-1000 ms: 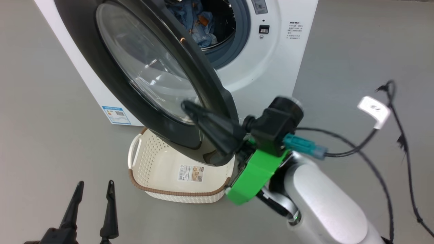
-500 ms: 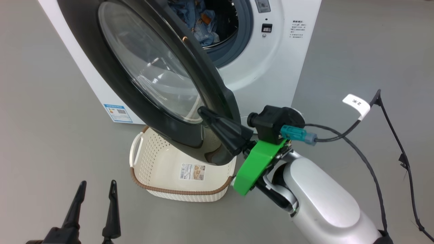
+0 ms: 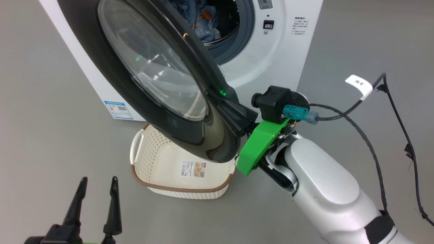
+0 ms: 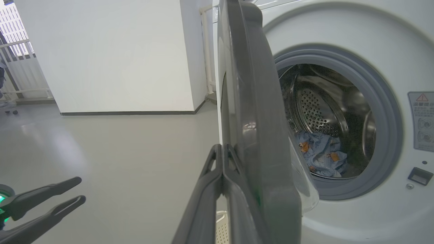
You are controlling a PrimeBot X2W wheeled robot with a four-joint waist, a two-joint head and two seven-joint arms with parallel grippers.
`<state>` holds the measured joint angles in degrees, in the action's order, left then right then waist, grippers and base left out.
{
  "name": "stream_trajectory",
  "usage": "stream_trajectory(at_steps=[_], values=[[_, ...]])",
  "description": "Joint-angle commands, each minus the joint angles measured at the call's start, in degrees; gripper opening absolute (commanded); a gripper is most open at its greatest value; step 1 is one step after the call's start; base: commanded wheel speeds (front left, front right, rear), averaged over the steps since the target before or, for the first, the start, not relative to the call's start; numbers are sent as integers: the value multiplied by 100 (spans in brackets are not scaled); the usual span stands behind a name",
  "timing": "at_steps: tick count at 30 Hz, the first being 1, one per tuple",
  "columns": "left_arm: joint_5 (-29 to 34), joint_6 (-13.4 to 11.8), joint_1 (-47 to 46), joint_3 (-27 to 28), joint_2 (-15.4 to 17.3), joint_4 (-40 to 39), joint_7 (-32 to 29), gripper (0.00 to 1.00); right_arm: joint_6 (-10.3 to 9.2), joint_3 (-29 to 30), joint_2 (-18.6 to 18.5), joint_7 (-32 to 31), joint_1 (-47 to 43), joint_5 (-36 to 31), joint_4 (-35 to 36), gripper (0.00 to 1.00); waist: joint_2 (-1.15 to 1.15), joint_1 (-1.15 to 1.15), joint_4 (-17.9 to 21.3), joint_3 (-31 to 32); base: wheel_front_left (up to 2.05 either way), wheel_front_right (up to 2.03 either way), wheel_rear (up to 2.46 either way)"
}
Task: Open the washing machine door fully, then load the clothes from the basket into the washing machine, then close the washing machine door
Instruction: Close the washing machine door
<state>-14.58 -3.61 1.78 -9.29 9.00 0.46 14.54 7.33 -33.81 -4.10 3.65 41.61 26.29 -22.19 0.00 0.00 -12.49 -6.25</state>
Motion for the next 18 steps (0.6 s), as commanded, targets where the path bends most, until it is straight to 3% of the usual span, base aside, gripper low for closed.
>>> stream_trajectory(at_steps=[1, 18], values=[[96, 37, -245, 218, 72, -120, 45, 100, 16, 4, 122, 52, 197, 113, 48, 0, 0, 0, -6, -30, 0, 0, 0], [174, 165, -549, 252, -137, -294, 46, 100, 16, 487, 123, -20, 1416, -228, -1067, 0, 0, 0, -97, -633, 0, 0, 0]])
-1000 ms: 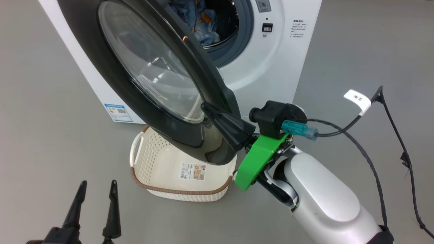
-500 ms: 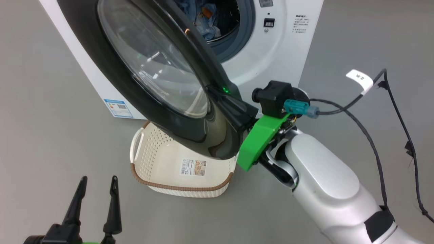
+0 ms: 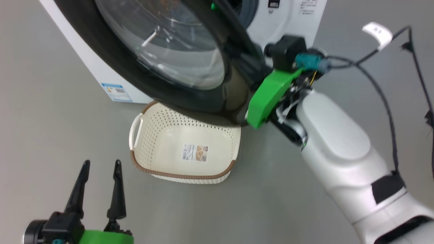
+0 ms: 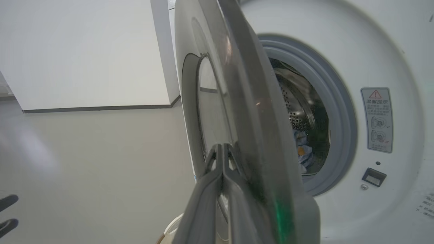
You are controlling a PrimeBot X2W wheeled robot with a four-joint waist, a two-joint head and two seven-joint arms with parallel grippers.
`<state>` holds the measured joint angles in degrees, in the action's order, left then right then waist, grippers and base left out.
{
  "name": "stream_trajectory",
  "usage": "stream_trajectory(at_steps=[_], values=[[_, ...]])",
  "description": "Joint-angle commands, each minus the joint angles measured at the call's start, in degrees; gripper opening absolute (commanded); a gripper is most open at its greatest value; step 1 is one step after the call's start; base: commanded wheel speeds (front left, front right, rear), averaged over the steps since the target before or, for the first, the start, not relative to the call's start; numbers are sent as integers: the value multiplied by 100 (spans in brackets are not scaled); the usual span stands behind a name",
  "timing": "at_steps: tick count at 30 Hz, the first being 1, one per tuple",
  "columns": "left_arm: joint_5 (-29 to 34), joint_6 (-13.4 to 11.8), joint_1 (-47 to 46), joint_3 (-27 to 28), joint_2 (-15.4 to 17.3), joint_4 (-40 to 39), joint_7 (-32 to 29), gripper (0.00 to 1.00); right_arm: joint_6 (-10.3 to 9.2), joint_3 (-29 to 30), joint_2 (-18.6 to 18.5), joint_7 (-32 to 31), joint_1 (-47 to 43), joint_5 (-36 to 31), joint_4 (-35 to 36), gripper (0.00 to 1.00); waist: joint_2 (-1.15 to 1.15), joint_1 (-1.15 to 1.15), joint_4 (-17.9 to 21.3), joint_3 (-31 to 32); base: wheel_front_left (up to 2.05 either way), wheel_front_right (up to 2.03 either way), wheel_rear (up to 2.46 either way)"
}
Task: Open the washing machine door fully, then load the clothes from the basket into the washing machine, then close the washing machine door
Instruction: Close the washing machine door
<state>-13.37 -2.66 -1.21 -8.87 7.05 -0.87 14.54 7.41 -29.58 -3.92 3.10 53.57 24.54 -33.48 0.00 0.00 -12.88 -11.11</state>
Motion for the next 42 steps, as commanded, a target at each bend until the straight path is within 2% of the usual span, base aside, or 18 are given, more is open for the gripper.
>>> stream_trajectory(at_steps=[1, 8, 26, 34, 42], values=[[60, 90, -287, 205, 39, -166, 46, 100, 8, 127, 104, 58, 330, -66, -18, 0, 0, 0, -82, -209, 0, 0, 0], [70, 222, -583, 203, -134, -153, 46, 100, 8, 646, 92, 298, 1190, -334, -728, 0, 0, 0, -262, -640, 0, 0, 0], [173, 486, -978, 248, -374, -42, 46, 100, 8, 1192, -43, 1015, 2830, -810, -2563, 0, 0, 0, -567, -1181, 0, 0, 0], [214, 533, -1048, 234, -404, 17, 46, 100, 8, 1491, -86, 1170, 3175, -1110, -2945, 0, 0, 0, -605, -1239, 0, 0, 0], [240, 541, -1036, 252, -413, 73, 46, 100, 8, 1482, 8, 1187, 3010, -1199, -2897, 0, 0, 0, -561, -1169, 0, 0, 0]])
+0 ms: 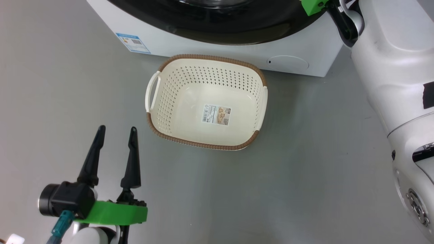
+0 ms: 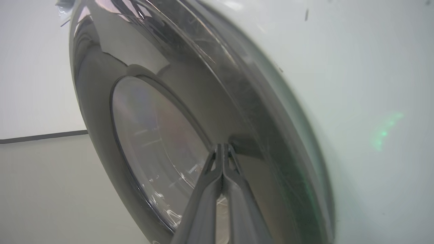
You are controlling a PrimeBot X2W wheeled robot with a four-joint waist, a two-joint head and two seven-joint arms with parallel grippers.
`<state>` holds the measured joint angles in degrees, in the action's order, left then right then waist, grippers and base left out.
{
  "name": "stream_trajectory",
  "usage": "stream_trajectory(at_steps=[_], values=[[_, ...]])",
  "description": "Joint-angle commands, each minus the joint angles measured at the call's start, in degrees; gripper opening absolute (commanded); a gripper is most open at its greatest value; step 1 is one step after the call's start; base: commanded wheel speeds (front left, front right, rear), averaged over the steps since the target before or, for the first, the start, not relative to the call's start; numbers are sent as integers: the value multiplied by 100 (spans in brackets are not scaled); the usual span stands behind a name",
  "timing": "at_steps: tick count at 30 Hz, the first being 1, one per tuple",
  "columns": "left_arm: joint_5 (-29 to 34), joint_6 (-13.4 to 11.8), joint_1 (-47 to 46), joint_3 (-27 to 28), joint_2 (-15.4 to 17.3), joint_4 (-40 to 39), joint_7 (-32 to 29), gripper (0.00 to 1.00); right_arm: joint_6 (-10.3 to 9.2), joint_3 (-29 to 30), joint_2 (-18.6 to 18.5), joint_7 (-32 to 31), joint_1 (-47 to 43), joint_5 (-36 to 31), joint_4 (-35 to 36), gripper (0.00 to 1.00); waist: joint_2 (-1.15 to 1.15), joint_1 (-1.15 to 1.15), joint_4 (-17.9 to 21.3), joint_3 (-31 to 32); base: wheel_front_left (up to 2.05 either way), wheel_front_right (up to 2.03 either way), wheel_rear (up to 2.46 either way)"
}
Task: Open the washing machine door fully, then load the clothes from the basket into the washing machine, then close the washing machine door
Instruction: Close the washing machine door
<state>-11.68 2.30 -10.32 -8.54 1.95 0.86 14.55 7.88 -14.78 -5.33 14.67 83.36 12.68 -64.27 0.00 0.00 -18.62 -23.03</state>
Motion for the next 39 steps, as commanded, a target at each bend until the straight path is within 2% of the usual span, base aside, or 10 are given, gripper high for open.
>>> stream_trajectory(at_steps=[1, 13, 20, 22, 23, 24, 29, 39], values=[[77, 45, -120, 221, 96, -95, 45, 100, -39, -18, 165, 31, -54, 28, 237, 0, 0, 0, 25, 49, 0, 0, 0], [173, 39, 14, 301, 94, -63, 45, 100, -39, -423, 209, 32, -1394, 481, 1241, 0, 0, 0, 299, 433, 0, 0, 0], [284, 29, 179, 507, 130, -101, 45, 100, -39, -355, -67, 32, -2600, 668, 2335, 0, 0, 0, 536, 720, 0, 0, 0], [308, 34, 223, 537, 136, -101, 45, 100, -39, -277, -107, 32, -2961, 666, 2610, 32, 0, 0, 608, 800, 0, 0, 0], [315, 38, 239, 547, 136, -100, 45, 100, -39, -241, -123, 32, -3130, 664, 2728, 80, 0, 0, 641, 836, 0, 0, 0], [323, 39, 254, 559, 137, -95, 45, 100, -39, -187, -139, 32, -3288, 646, 2851, 100, 0, 0, 676, 879, 0, 0, 0], [353, 65, 334, 584, 149, -29, 45, 100, -39, 156, -133, 32, -4175, 491, 3438, 100, 0, 0, 885, 1150, 0, 0, 0], [310, 95, 521, 620, 225, 149, 45, 100, -39, 768, -54, 32, -5504, 155, 4017, 100, 0, 0, 1191, 1582, 0, 0, 0]])
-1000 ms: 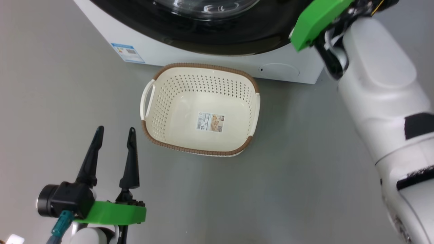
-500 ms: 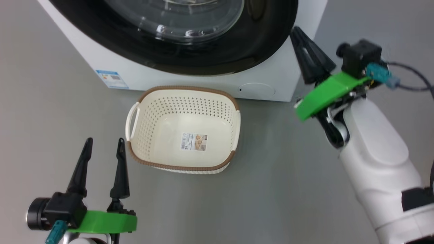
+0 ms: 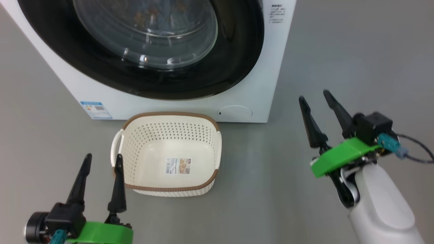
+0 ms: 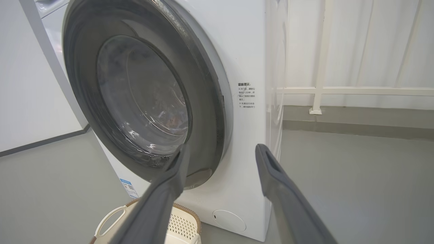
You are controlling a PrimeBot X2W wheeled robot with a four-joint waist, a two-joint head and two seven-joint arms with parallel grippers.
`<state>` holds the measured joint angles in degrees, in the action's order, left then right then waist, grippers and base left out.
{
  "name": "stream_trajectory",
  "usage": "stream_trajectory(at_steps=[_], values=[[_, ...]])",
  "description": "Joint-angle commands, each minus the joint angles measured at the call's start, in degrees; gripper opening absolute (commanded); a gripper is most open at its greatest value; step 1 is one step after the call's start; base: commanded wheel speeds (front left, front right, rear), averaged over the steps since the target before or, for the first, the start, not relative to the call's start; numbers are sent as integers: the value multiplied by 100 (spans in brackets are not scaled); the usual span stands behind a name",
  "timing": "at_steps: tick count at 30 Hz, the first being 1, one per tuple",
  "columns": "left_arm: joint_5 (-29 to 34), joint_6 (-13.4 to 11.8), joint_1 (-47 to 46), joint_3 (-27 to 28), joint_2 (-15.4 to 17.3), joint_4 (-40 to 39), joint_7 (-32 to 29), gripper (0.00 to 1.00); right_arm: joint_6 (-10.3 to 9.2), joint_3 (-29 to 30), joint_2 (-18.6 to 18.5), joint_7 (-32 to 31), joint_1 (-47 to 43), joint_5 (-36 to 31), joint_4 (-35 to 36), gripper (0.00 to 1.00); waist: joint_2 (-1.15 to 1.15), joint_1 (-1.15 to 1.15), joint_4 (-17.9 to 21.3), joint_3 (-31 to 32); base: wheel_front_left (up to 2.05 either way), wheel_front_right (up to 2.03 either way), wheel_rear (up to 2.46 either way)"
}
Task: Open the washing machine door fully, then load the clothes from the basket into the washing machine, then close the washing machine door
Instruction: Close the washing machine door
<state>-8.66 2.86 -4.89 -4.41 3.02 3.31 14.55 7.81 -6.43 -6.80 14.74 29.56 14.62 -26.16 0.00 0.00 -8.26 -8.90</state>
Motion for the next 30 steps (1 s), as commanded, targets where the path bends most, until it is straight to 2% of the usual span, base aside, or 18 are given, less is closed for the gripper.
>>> stream_trajectory(at_steps=[1, 15, 30], values=[[2, 39, 7, 209, 130, -78, 45, 100, -32, -12, 101, 22, -258, -68, 278, 100, 0, 0, 186, 211, 0, 0, 0], [-104, -104, 551, 282, 206, -78, -65, 100, -32, 354, 350, -453, -2179, -367, 1547, 100, 0, 0, 629, 723, 0, 0, 0], [-140, -249, 997, 216, 214, -265, -192, 100, -32, 754, 390, -940, -3094, -469, 2606, 100, 0, 0, 745, 1051, 0, 0, 0]])
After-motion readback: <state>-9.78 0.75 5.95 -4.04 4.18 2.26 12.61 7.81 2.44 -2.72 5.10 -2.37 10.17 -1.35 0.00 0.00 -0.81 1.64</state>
